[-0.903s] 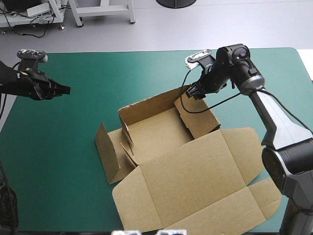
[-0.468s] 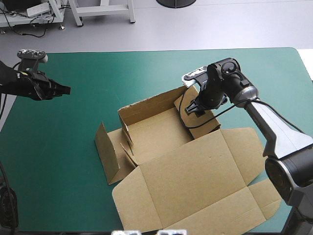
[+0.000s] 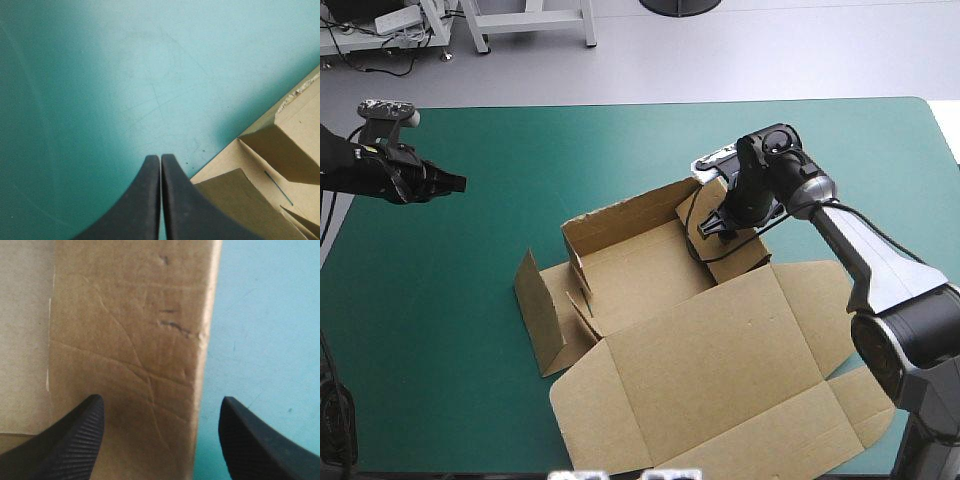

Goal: Fold the box

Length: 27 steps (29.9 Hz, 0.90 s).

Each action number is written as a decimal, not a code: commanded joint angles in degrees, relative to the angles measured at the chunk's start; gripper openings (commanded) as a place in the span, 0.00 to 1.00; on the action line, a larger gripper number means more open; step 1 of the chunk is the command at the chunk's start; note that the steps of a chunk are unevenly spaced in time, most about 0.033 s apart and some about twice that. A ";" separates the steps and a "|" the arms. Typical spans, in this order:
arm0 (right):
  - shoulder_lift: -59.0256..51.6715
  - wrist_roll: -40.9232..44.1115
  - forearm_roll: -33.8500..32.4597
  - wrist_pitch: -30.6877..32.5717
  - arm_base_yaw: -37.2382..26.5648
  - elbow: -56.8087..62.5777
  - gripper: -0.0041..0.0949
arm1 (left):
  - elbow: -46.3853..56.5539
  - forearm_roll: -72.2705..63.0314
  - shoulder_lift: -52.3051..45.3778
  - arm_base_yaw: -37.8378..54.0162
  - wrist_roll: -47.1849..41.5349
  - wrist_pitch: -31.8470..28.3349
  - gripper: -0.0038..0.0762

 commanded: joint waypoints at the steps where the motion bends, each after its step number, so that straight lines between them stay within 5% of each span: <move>1: -2.40 0.16 -0.54 -0.41 -0.10 -1.26 0.66 | -1.47 -2.64 -1.98 0.02 0.03 -1.29 0.04; 12: -0.72 -0.68 1.39 -0.14 -0.10 -1.26 0.44 | -1.47 -2.64 -1.98 0.02 0.03 -1.05 0.04; 20: -0.50 -2.01 -0.29 0.76 -0.42 -1.89 0.02 | -1.47 -2.64 -1.98 0.02 0.03 -1.02 0.04; 27: -1.81 -1.57 0.71 0.76 -5.62 -7.57 0.02 | -1.47 -2.64 -1.98 0.02 0.13 -0.92 0.04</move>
